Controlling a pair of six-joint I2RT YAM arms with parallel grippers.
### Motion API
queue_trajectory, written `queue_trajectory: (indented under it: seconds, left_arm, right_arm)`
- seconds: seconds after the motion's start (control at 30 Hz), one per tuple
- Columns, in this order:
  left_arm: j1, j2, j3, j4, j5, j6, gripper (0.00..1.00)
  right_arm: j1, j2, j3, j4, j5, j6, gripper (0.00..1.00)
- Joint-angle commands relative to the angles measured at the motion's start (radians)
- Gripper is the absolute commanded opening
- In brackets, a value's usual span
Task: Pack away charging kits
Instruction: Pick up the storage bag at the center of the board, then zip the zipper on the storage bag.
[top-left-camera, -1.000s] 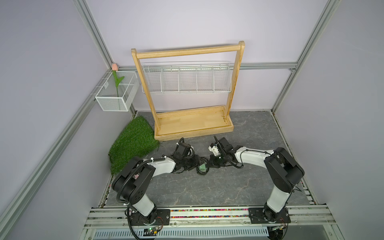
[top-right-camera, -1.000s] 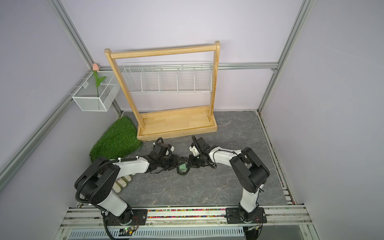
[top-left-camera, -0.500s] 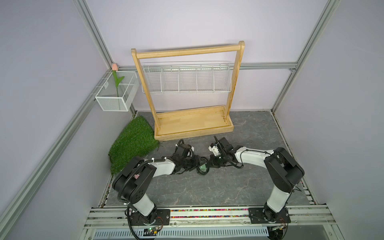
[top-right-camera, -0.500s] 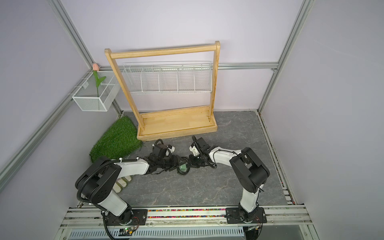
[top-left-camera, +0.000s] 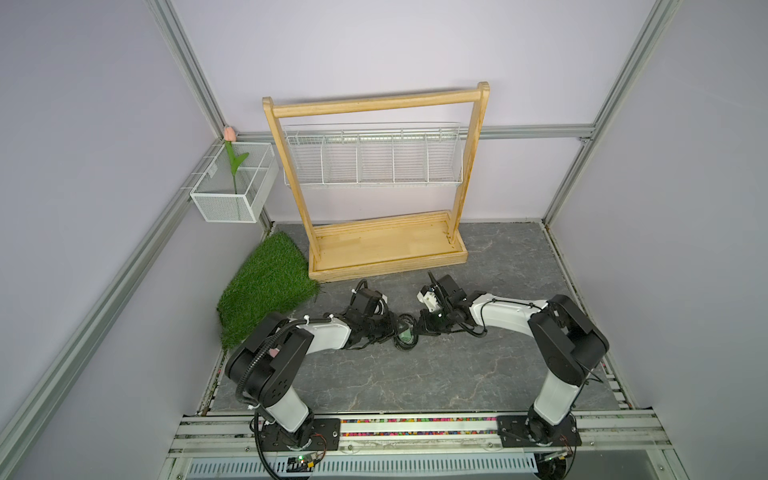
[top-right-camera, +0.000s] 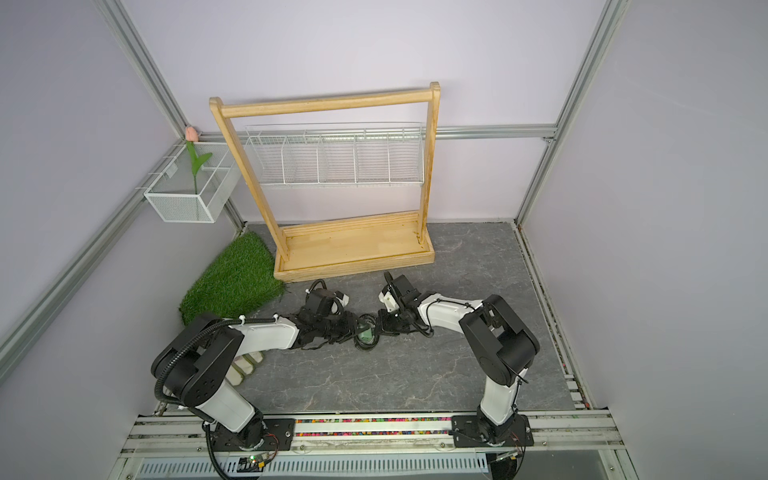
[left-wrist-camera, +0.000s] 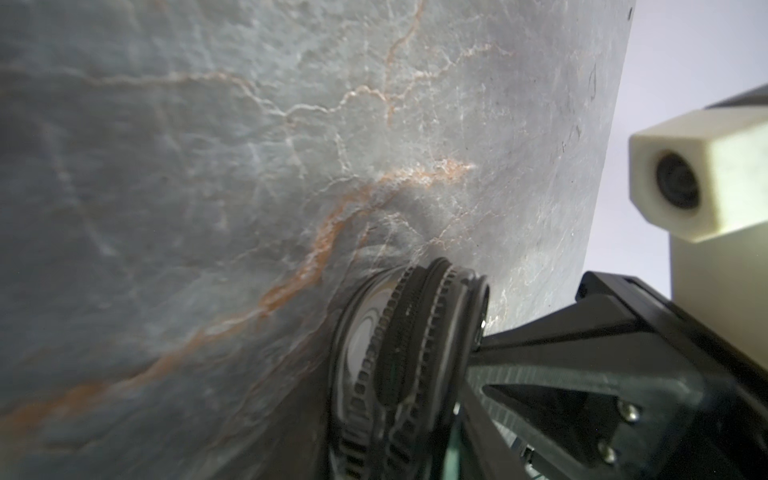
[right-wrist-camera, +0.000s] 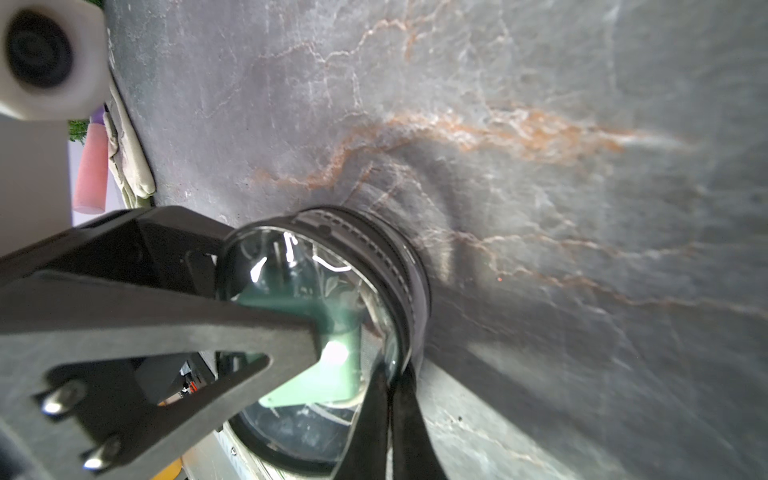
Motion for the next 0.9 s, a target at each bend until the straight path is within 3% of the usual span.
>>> queue_trajectory:
  seconds: [0.0,0.1,0.3,0.53,0.87]
  left_arm:
    - [-0.011,0.022,-0.010,-0.101,-0.042,-0.023,0.34]
    - [-0.011,-0.015,-0.012,-0.112,-0.075,-0.038,0.29]
    - [-0.005,-0.113,0.009,-0.120,-0.121,-0.100,0.27]
    - [-0.016,-0.213,0.161,-0.308,-0.279,-0.208,0.24]
    - [-0.116,-0.286,0.326,-0.474,-0.526,-0.376,0.20]
  right_arm:
    - [0.000,-0.046,-0.011,-0.011,0.024,-0.013,0.17]
    - [-0.001,-0.095,0.019,-0.064,0.034,-0.040,0.30]
    - [0.000,-0.221,0.104,-0.241,0.111,-0.122,0.33]
    - [0.064,-0.400,0.102,-0.273,0.188,-0.064,0.40]
    - [0.190,-0.349,0.216,-0.284,0.300,-0.028,0.43]
